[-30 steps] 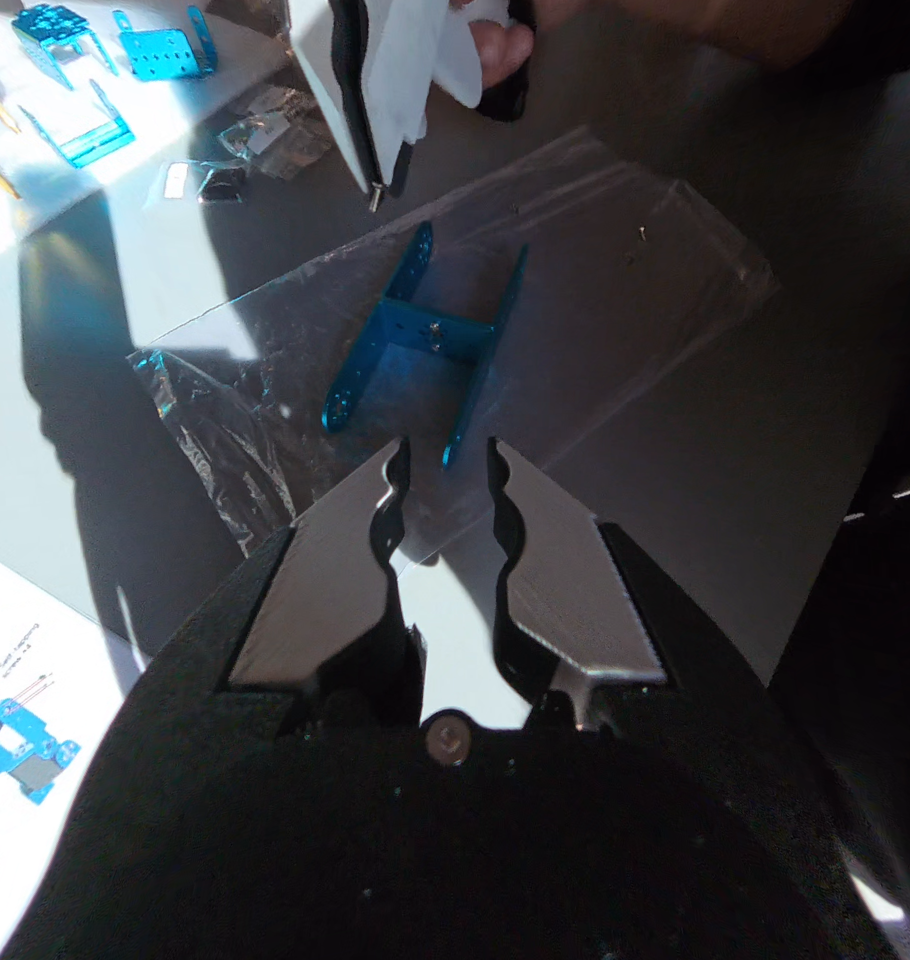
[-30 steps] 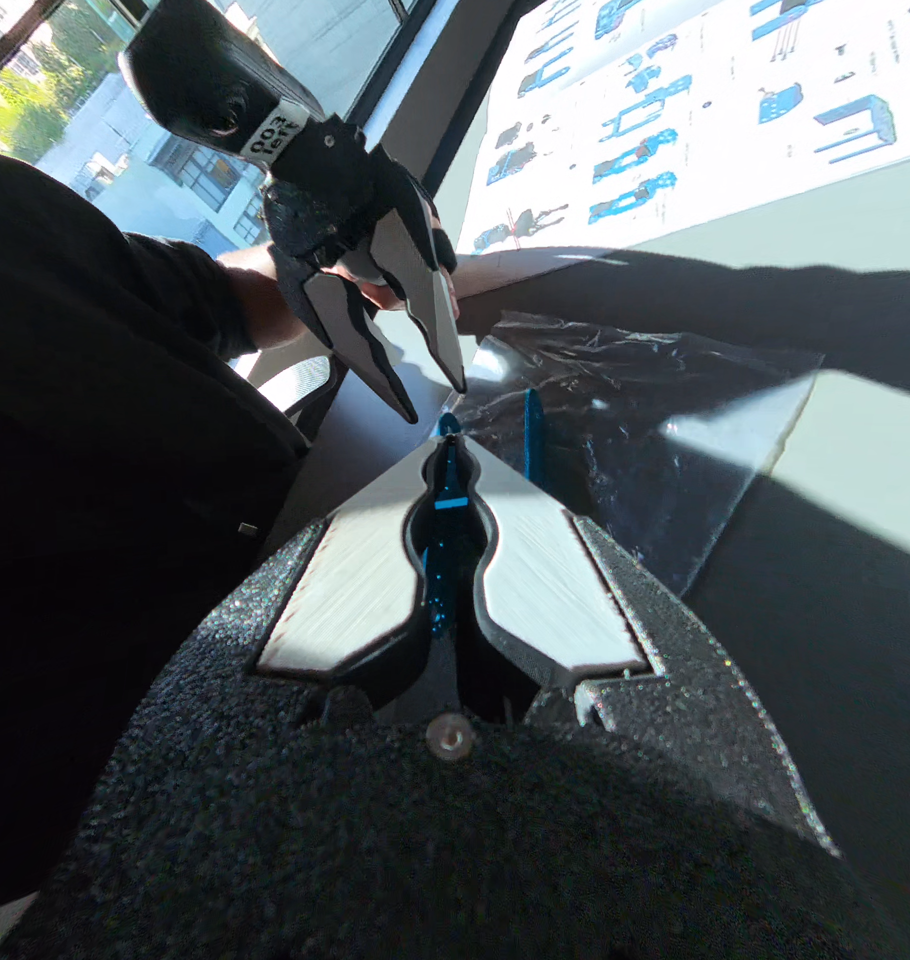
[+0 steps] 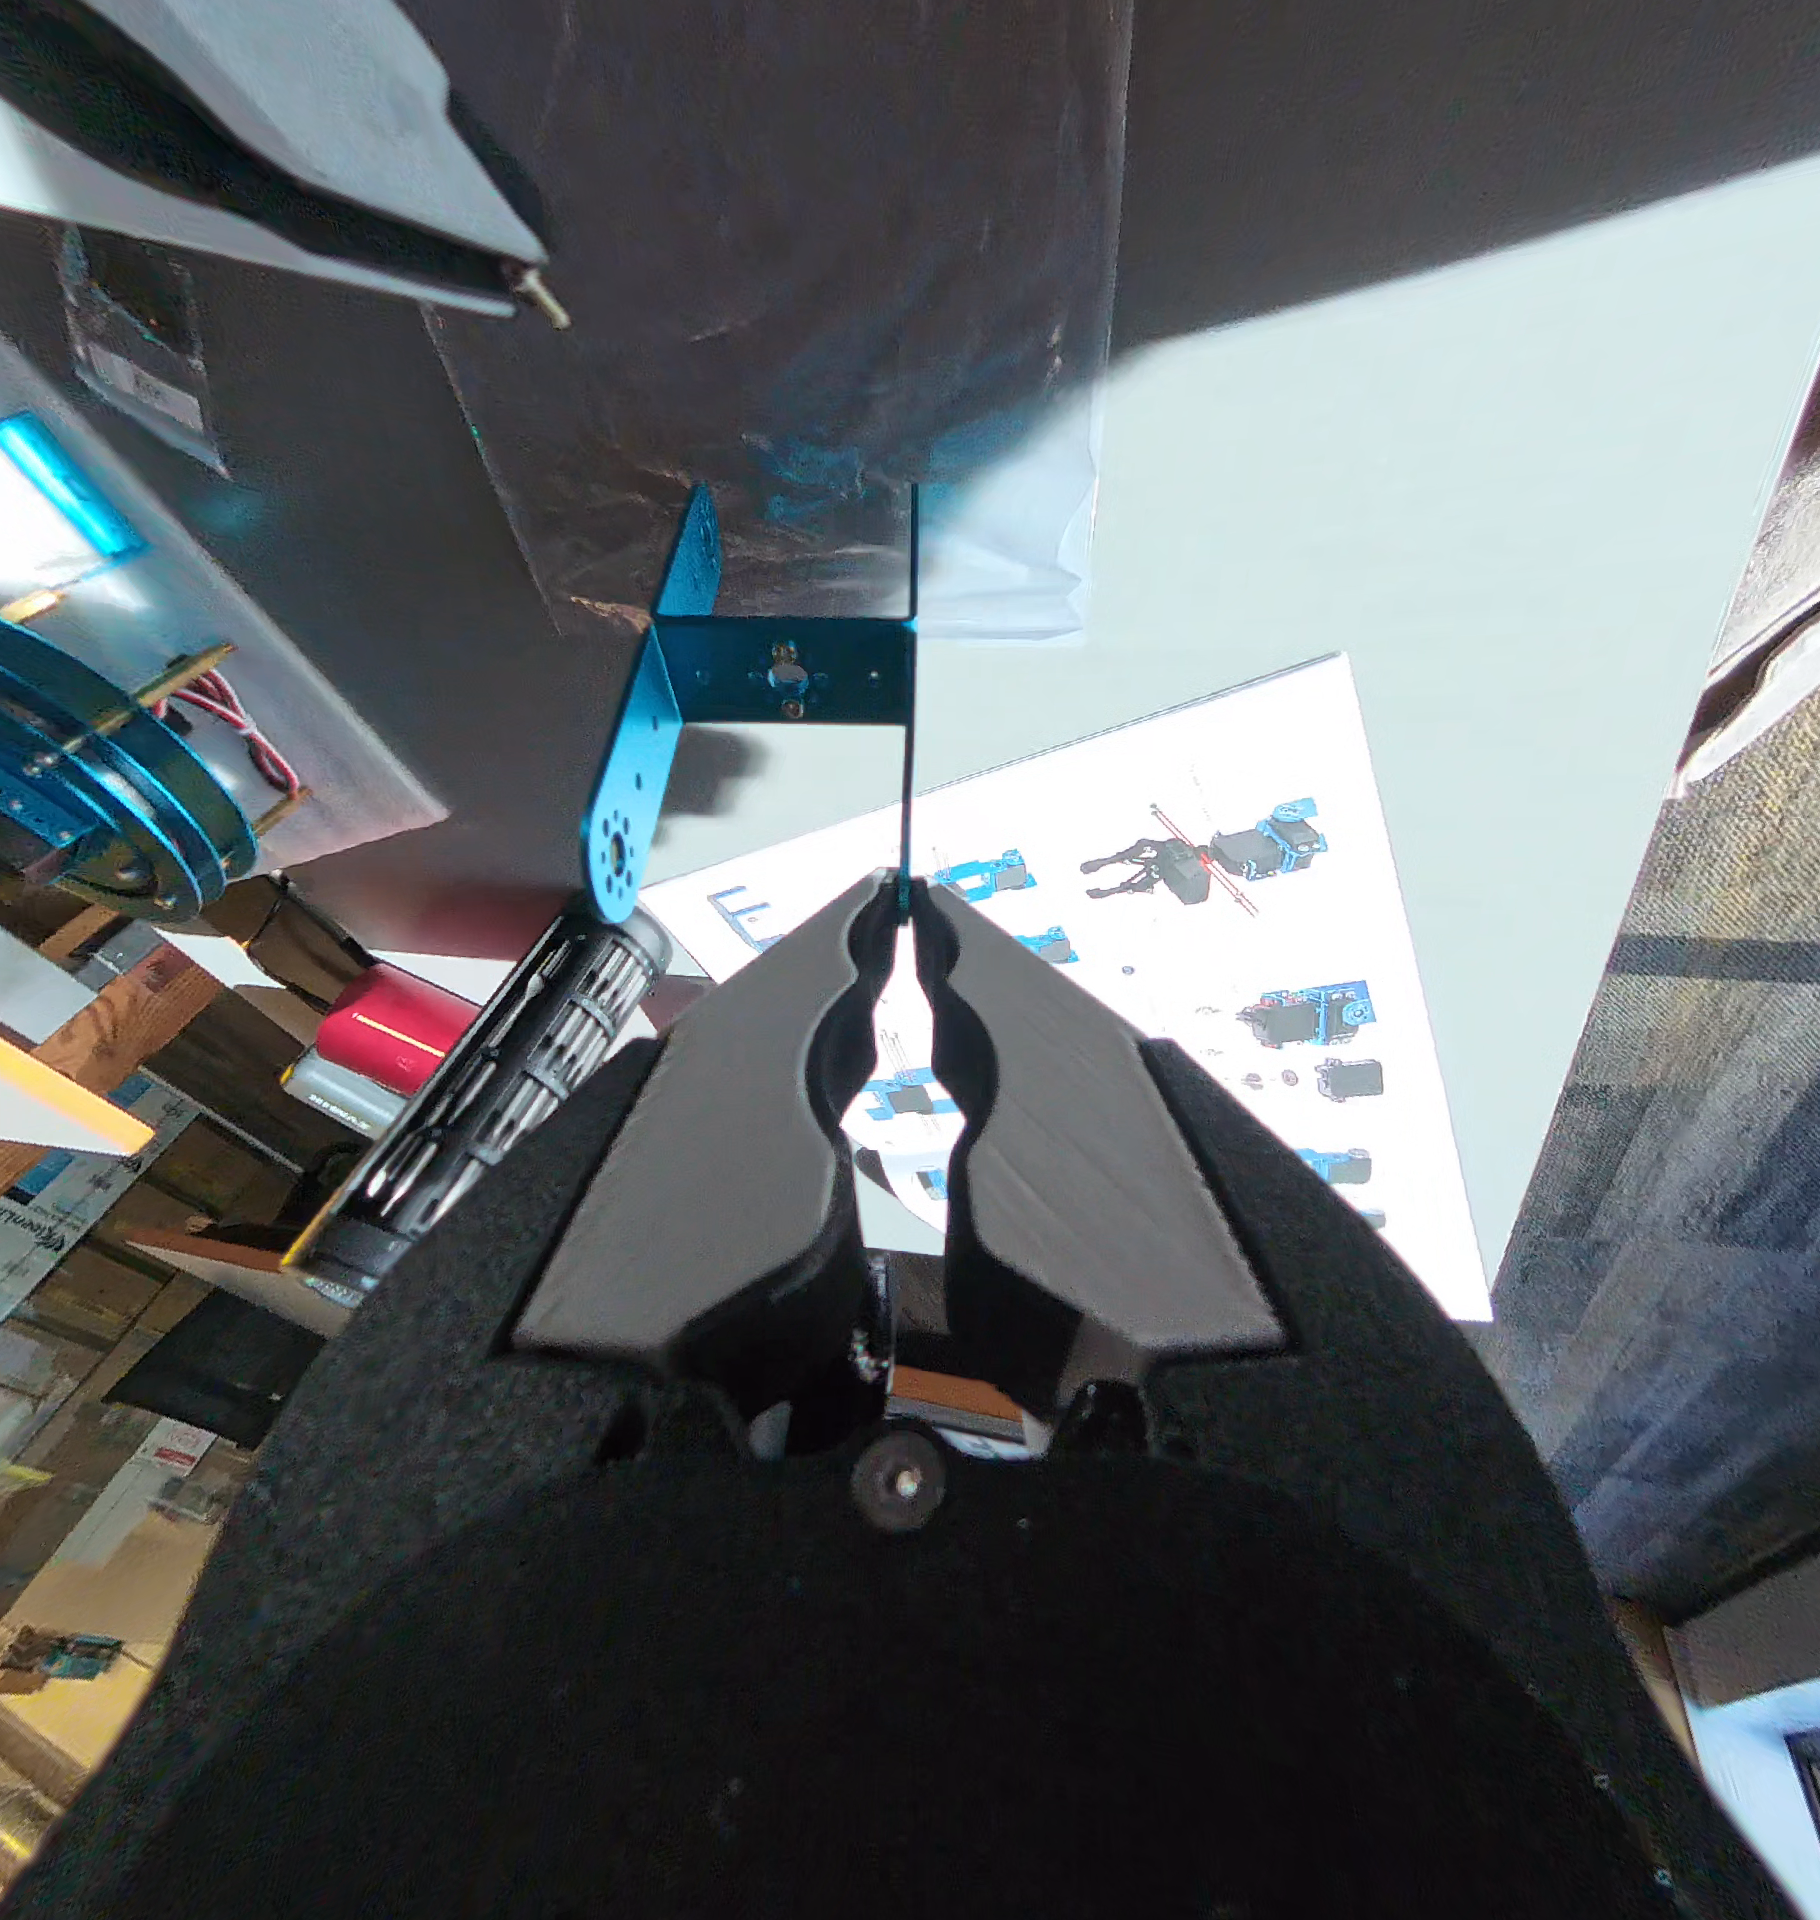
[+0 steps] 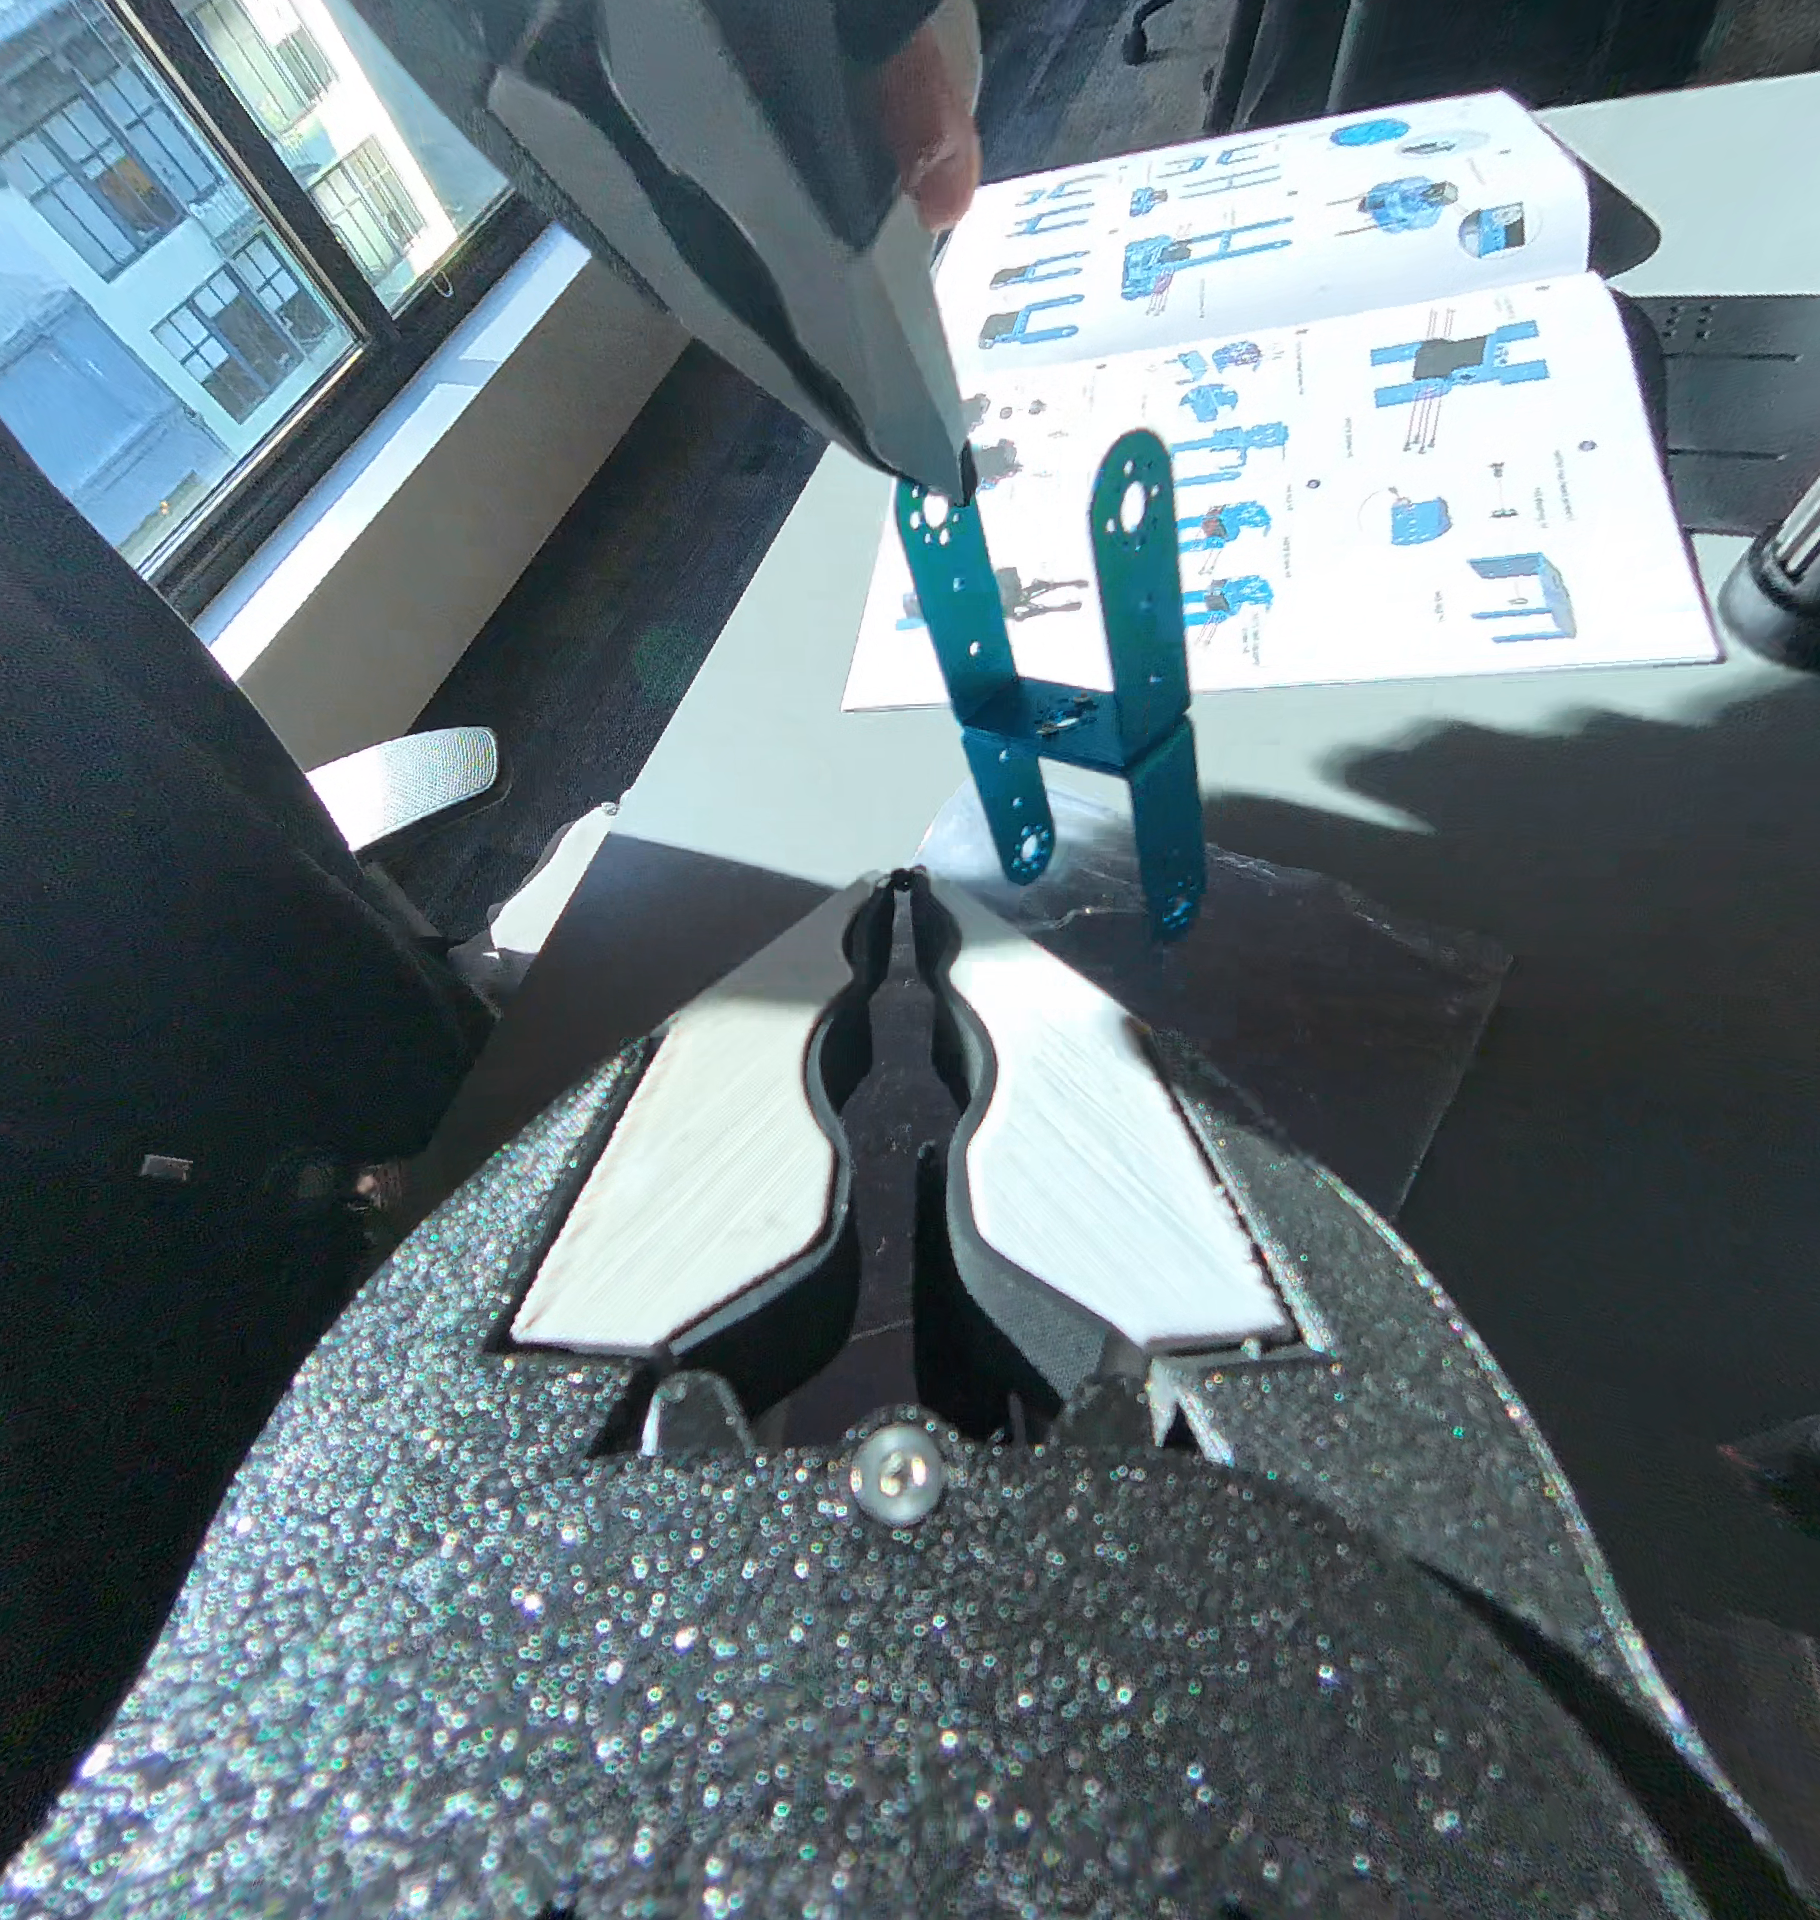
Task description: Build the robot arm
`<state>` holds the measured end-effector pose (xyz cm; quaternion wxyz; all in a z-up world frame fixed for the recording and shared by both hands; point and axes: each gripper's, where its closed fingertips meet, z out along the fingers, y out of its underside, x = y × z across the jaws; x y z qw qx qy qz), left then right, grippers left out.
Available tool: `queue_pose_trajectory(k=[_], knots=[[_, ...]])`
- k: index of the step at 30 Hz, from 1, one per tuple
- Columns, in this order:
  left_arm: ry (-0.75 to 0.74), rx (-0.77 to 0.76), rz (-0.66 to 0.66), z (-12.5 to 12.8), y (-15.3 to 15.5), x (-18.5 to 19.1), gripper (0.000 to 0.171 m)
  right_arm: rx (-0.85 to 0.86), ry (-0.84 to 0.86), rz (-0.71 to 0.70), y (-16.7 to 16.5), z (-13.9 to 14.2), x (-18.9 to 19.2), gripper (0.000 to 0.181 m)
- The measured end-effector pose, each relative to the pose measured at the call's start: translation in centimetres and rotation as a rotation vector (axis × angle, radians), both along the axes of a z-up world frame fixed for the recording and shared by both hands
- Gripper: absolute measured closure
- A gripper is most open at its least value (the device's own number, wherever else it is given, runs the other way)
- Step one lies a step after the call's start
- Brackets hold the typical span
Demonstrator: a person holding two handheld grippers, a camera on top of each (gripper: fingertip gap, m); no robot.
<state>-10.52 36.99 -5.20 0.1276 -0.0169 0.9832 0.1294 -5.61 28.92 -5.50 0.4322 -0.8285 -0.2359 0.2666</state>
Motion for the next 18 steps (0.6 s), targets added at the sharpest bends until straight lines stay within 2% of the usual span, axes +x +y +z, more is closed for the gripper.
queue_pose_trajectory(k=[3,6,14,18], knots=[[0.018,0.045,-0.026,-0.1,0.0,1.4,0.171,-0.04,0.01,0.013,0.0,-1.6,-0.5,0.178],[0.033,0.01,-0.024,-0.1,-1.2,2.0,0.171,-0.059,0.018,0.016,-0.2,-2.2,-0.3,0.179],[0.102,0.046,0.038,0.0,-0.5,3.4,0.168,-0.054,0.063,-0.007,-0.5,-1.2,2.1,0.179],[0.109,-0.007,0.101,-0.1,-0.4,3.5,0.166,-0.059,0.071,-0.011,-0.6,-1.3,2.7,0.178]])
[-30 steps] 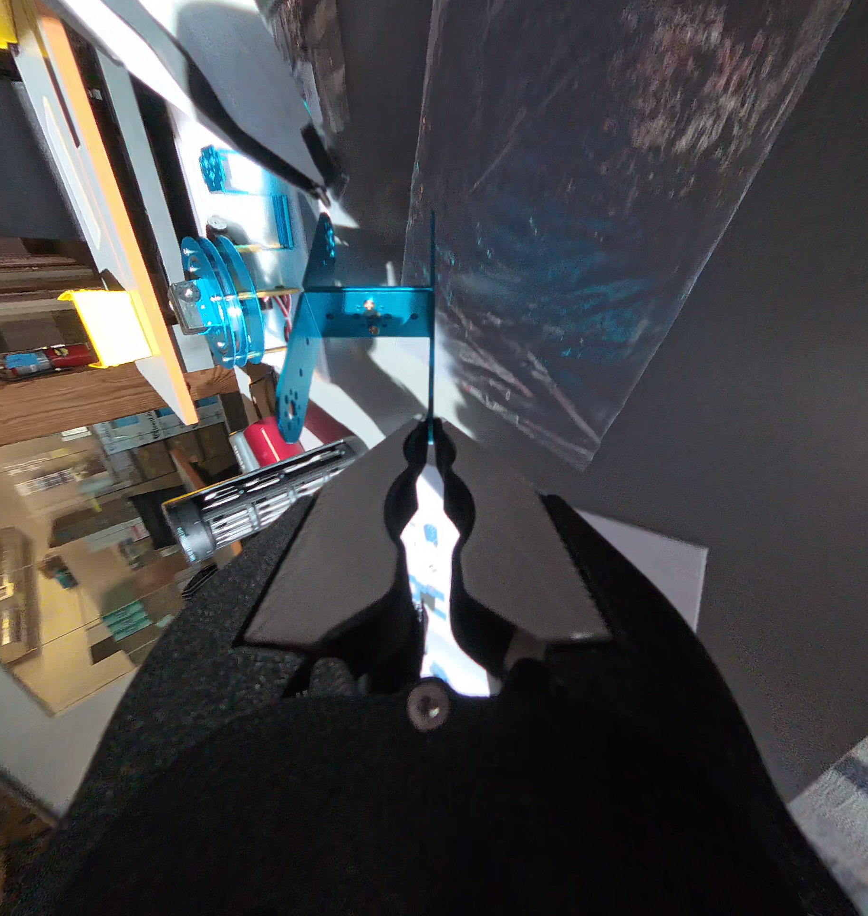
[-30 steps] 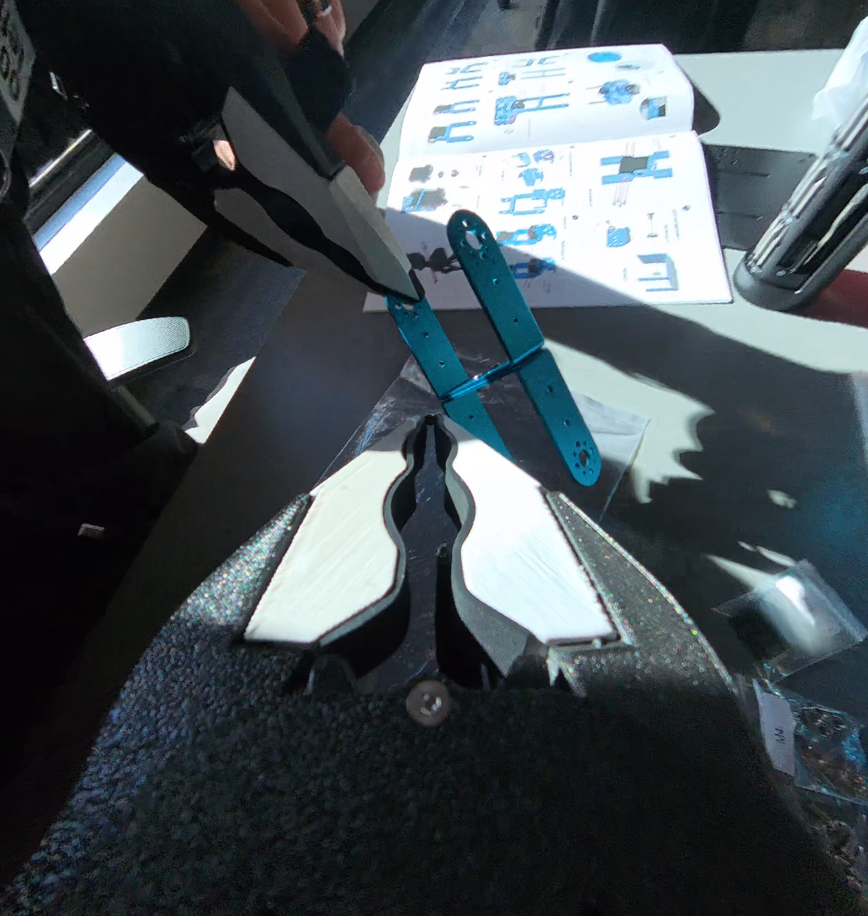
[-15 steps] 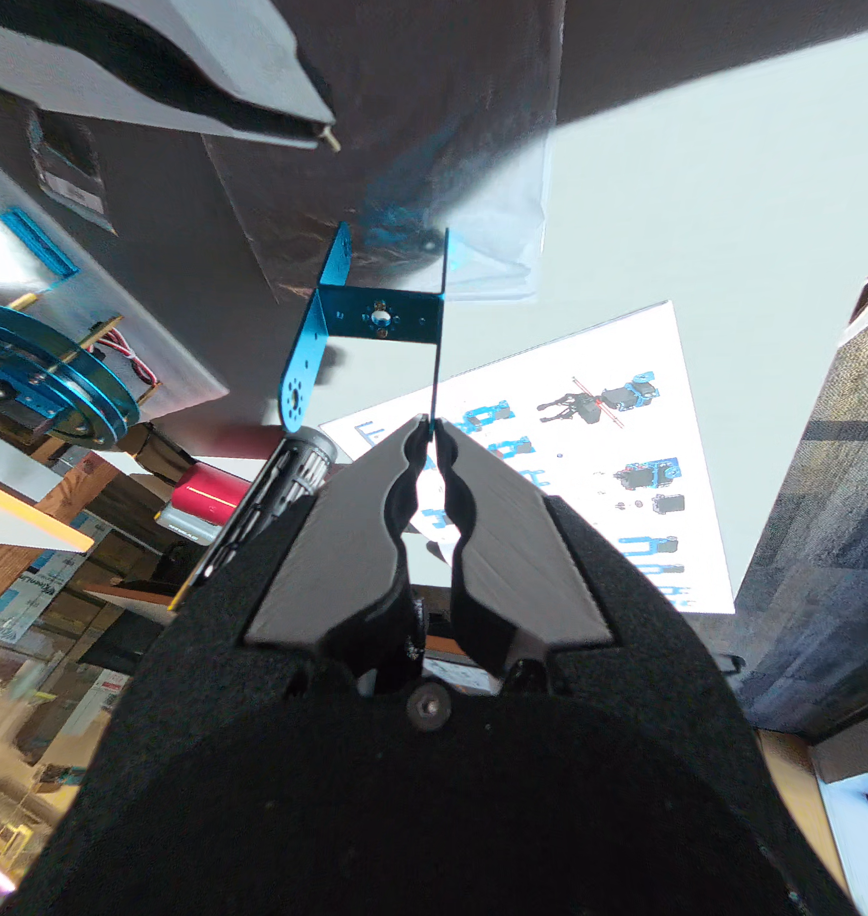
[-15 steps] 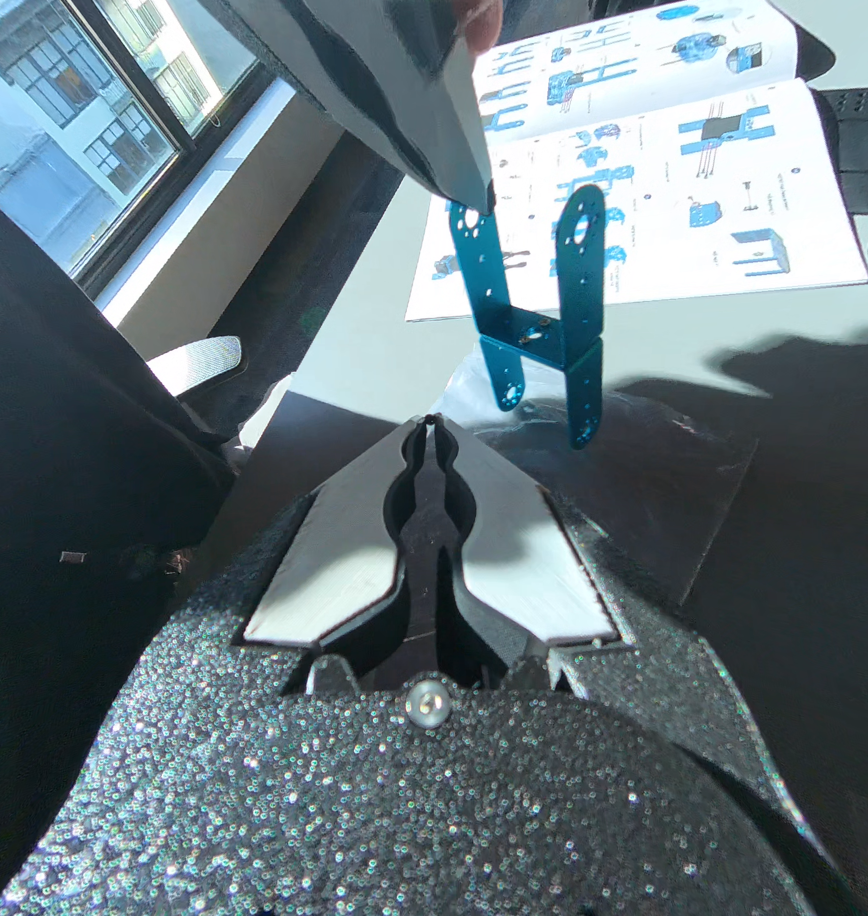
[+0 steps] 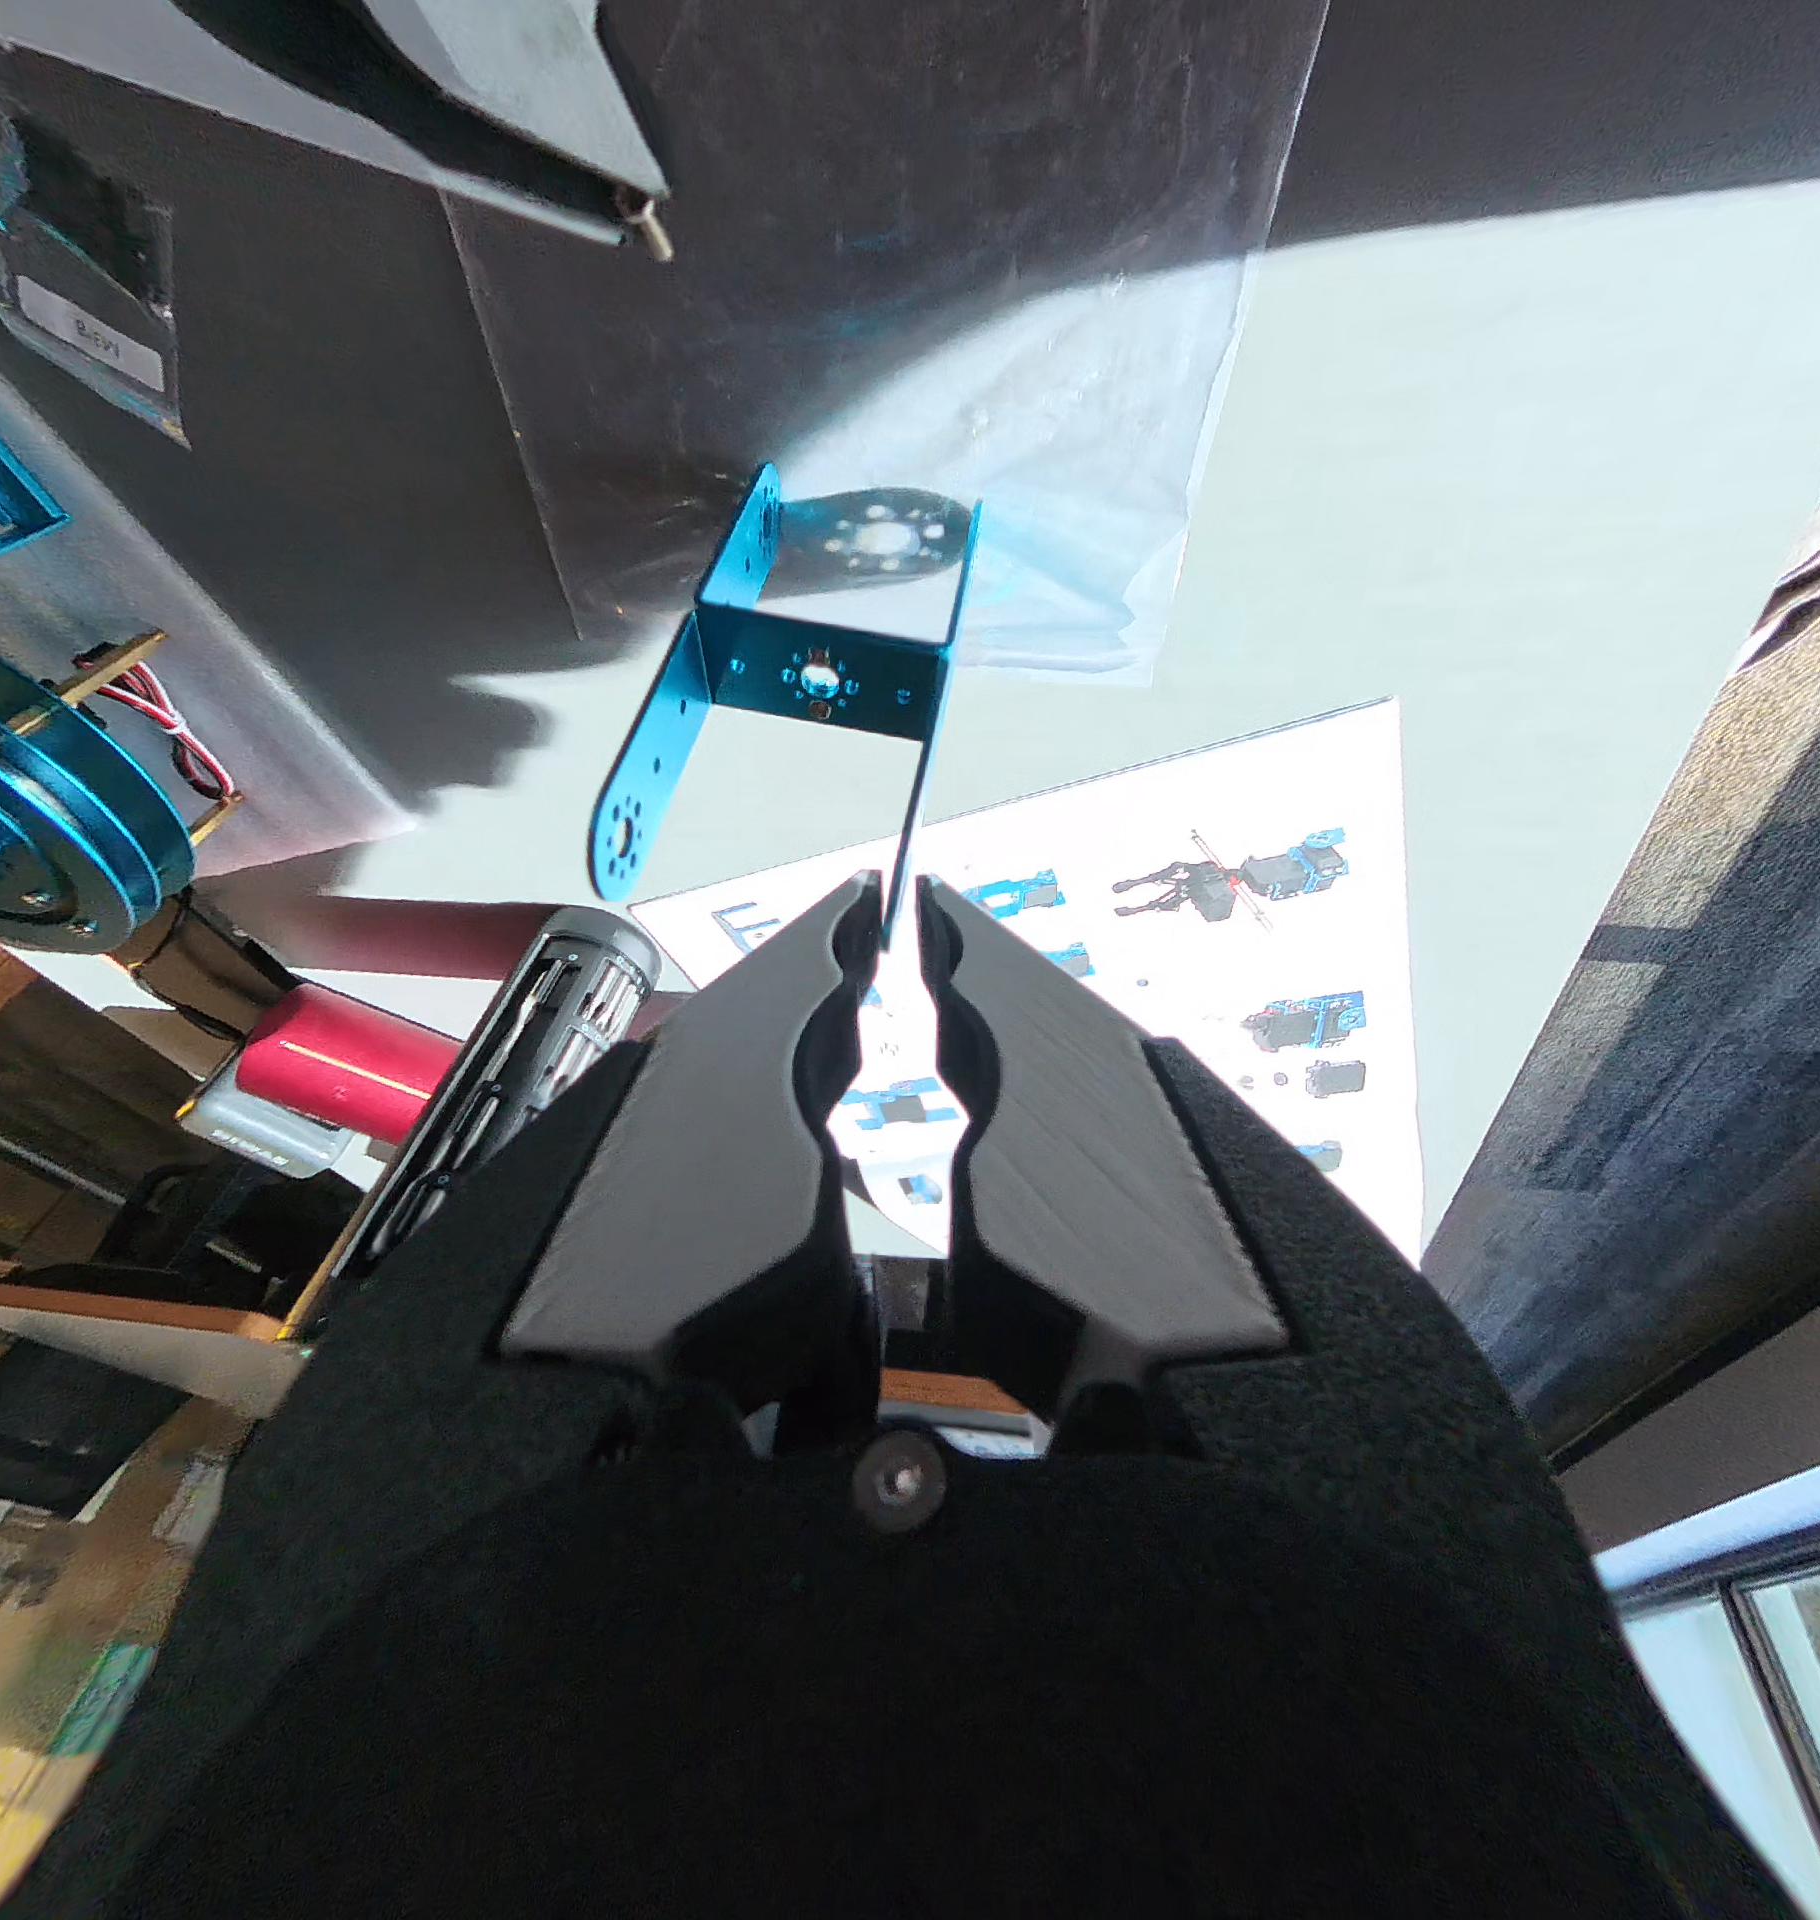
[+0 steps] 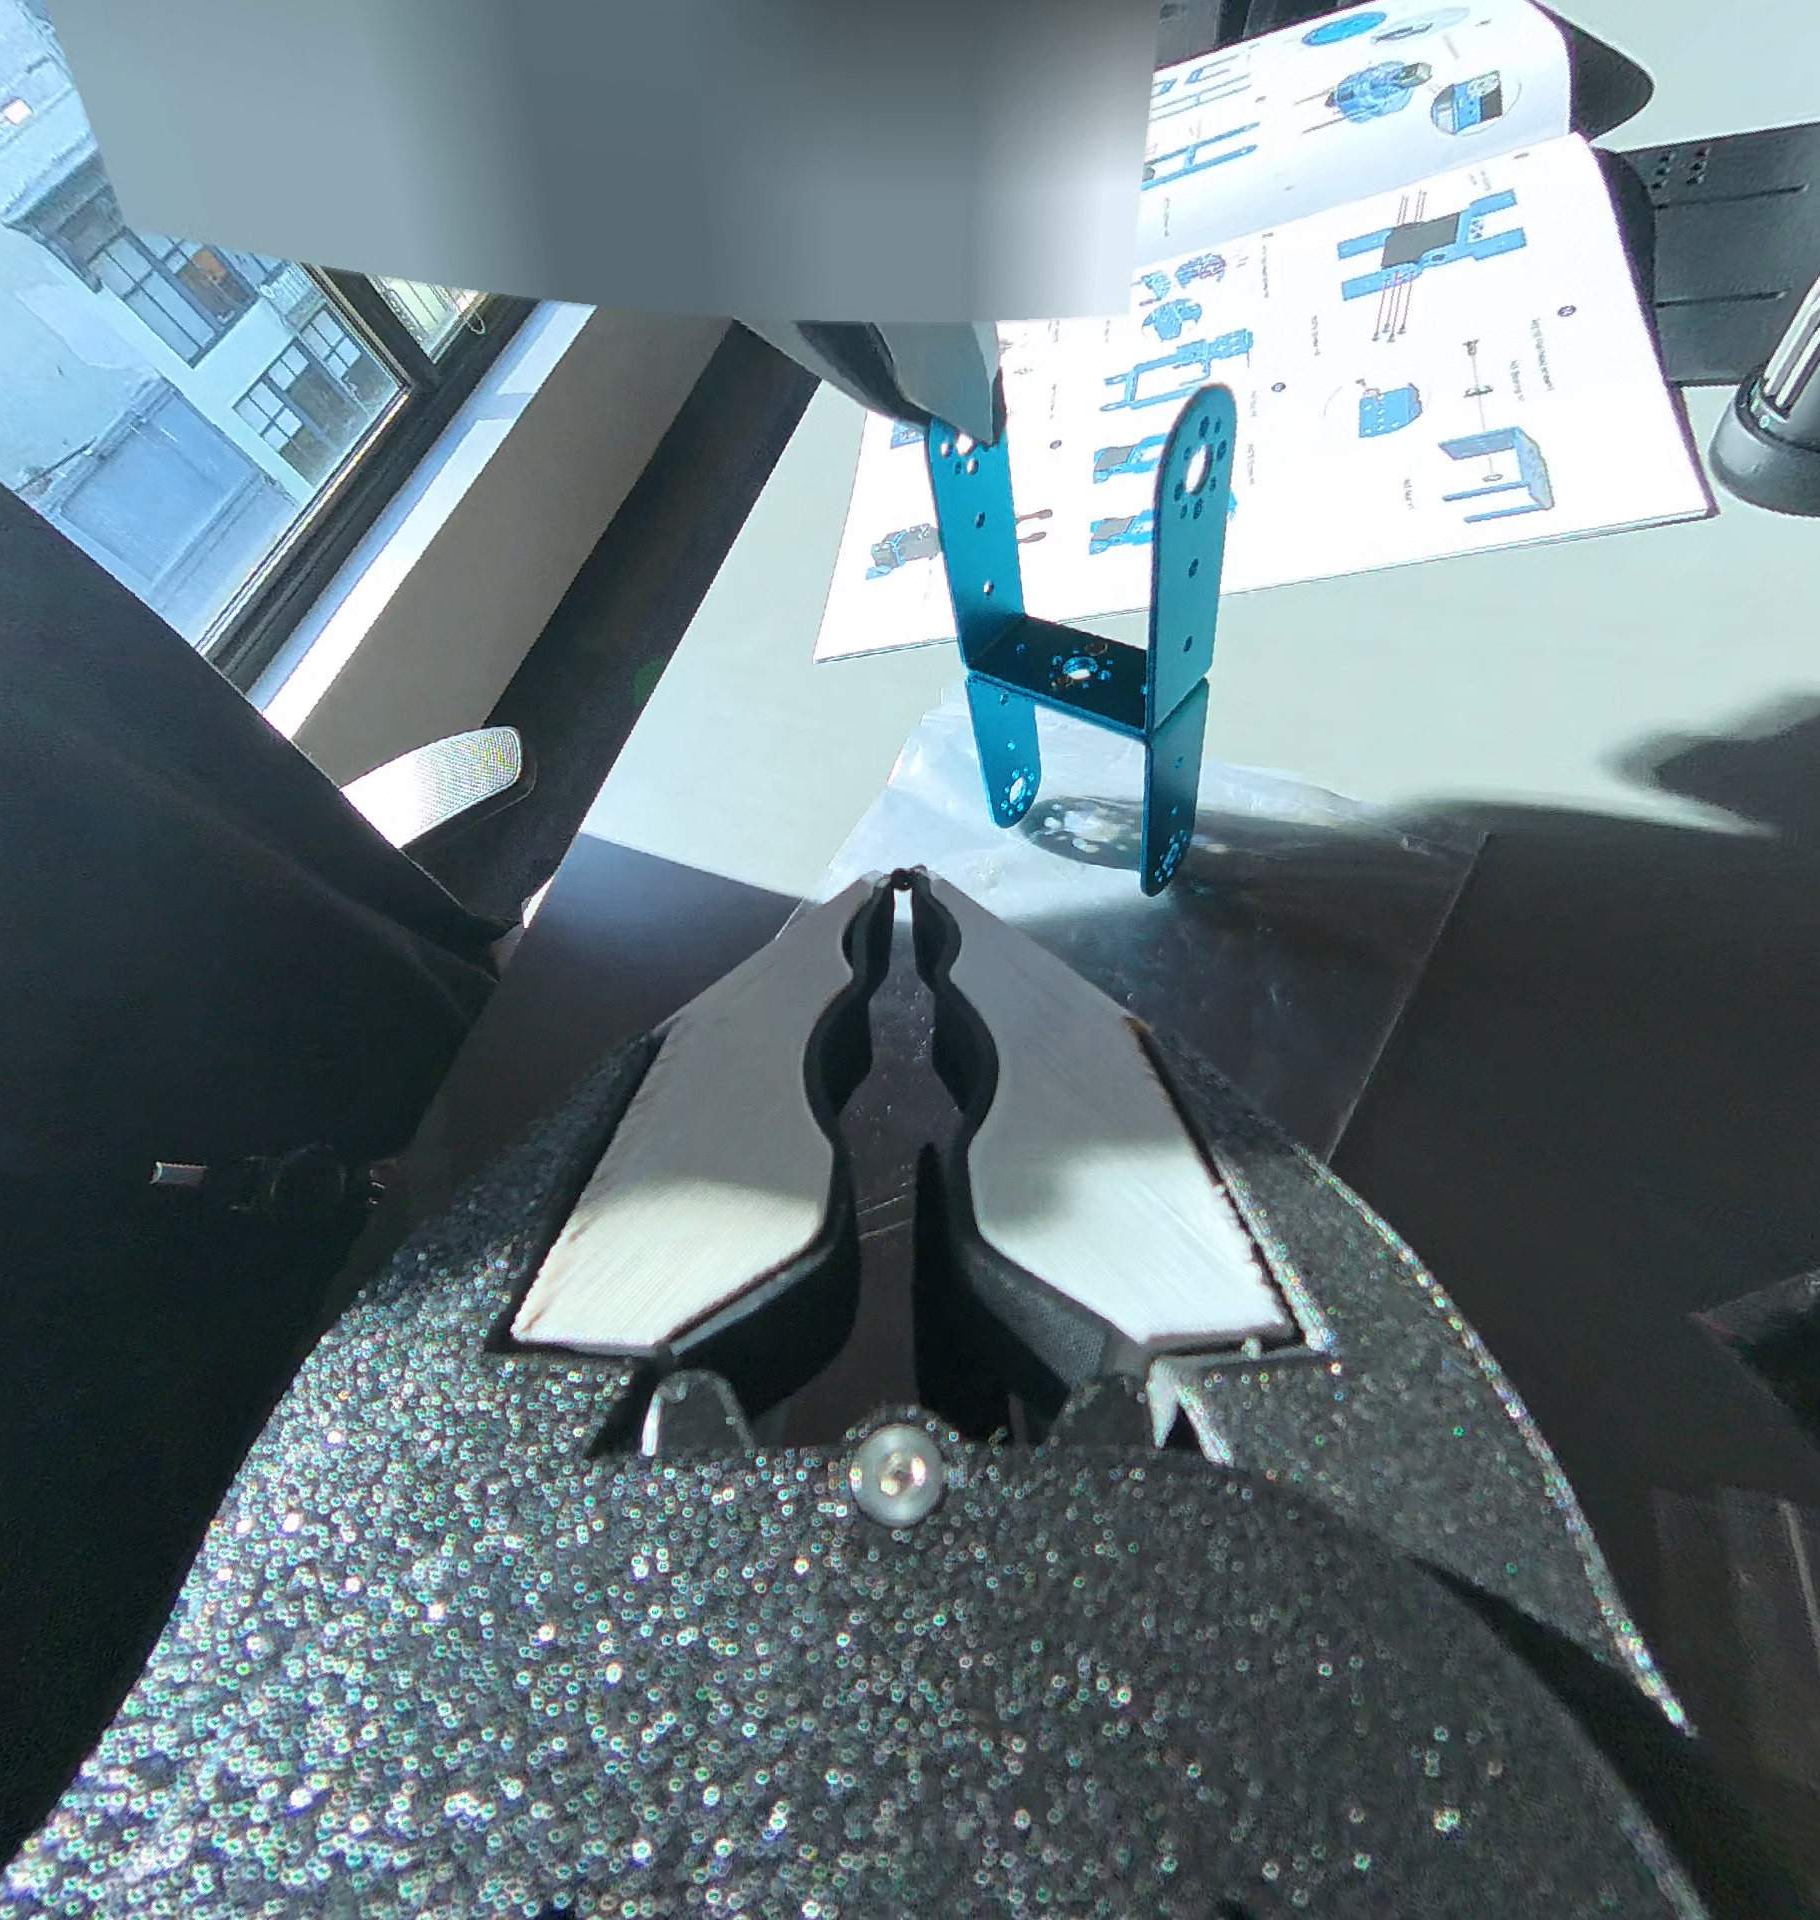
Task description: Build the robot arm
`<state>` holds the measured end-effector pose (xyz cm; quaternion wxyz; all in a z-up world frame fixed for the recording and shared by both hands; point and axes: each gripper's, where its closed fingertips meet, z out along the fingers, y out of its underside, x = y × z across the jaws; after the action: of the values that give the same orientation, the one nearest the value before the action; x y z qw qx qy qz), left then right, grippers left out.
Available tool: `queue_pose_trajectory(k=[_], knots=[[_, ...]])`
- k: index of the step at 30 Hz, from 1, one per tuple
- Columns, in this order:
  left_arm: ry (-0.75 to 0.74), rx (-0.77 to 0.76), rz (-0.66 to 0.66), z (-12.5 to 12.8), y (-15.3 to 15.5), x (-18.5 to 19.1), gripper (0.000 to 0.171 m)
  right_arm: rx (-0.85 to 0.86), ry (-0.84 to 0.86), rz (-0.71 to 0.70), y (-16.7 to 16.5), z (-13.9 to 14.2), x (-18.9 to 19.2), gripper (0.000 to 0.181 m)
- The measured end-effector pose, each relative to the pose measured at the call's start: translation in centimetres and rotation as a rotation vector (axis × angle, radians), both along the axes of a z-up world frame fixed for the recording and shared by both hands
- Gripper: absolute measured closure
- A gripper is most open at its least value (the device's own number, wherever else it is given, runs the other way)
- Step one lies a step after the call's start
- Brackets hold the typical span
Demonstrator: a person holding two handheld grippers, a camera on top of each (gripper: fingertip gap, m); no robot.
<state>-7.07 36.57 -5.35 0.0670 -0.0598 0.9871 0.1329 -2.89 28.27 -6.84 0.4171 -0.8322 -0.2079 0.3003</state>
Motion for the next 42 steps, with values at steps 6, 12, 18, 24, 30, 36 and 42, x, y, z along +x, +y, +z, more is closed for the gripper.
queue_pose_trajectory(k=[6,12,18,24,30,36,42], knots=[[-0.014,-0.059,0.023,-0.3,-0.8,-0.1,0.163,-0.006,0.01,0.006,0.0,-0.2,0.0,0.179],[-0.171,-0.151,0.258,0.2,0.7,1.5,0.152,-0.008,0.01,0.001,0.0,-0.4,0.1,0.179],[-0.615,-0.627,1.293,-3.0,5.0,2.1,0.143,-0.008,-0.002,0.016,0.5,-0.3,1.3,0.179],[-0.74,-0.926,1.787,-7.9,4.2,1.3,0.132,-0.004,0.017,0.001,1.8,0.0,3.4,0.179],[-0.877,-0.703,1.807,-8.3,5.9,1.4,0.133,-0.021,0.107,-0.019,1.6,0.2,4.6,0.179],[-0.796,-0.613,1.755,-9.9,5.2,2.1,0.142,-0.01,0.079,-0.009,1.4,0.4,4.3,0.179],[-0.752,-0.547,1.689,-9.9,5.4,1.4,0.154,0.01,0.056,0.01,1.2,0.6,3.5,0.179]])
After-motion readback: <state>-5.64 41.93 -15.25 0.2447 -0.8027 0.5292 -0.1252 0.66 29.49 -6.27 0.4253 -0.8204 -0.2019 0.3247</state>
